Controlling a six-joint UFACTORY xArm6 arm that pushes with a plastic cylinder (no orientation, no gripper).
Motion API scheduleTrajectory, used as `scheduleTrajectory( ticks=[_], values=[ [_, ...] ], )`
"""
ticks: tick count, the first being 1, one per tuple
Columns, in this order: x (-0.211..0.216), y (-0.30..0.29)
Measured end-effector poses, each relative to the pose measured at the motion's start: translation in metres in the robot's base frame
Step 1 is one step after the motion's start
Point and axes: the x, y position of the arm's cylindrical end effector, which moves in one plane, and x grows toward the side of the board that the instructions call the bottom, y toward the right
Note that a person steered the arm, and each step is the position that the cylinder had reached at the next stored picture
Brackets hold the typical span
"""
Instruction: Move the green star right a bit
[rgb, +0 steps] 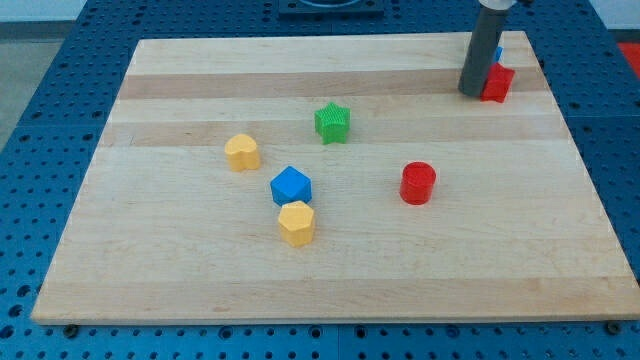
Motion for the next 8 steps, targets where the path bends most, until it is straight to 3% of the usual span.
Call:
scheduleTrajectory(
  ticks=[3,5,8],
  values=[
    [-0.014,-0.14],
    [0.012,-0.23],
    [0.053,-0.241]
  ],
)
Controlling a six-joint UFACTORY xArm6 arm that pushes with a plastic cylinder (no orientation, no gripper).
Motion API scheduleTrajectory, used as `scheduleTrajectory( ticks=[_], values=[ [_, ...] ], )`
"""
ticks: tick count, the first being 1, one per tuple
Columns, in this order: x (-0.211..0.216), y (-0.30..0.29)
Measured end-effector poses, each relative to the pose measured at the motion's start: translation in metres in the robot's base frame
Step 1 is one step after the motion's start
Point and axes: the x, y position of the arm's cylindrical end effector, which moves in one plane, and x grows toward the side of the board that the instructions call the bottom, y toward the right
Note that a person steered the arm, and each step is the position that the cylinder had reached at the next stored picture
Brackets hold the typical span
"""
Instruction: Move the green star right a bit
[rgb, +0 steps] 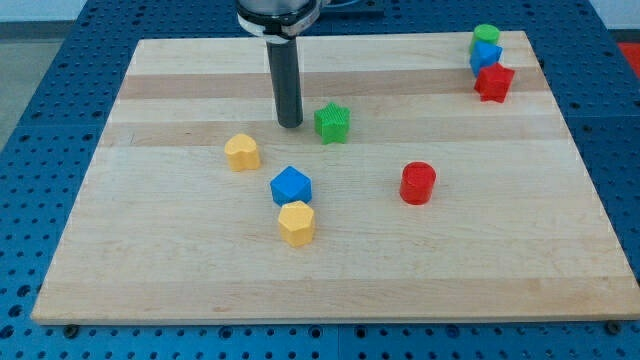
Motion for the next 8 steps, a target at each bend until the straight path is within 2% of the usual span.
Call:
scheduleTrajectory(
  ticks=[2,5,8],
  values=[
    [0.02,0.015],
    [-0.003,0.057],
    [-0.003,0.154]
  ],
)
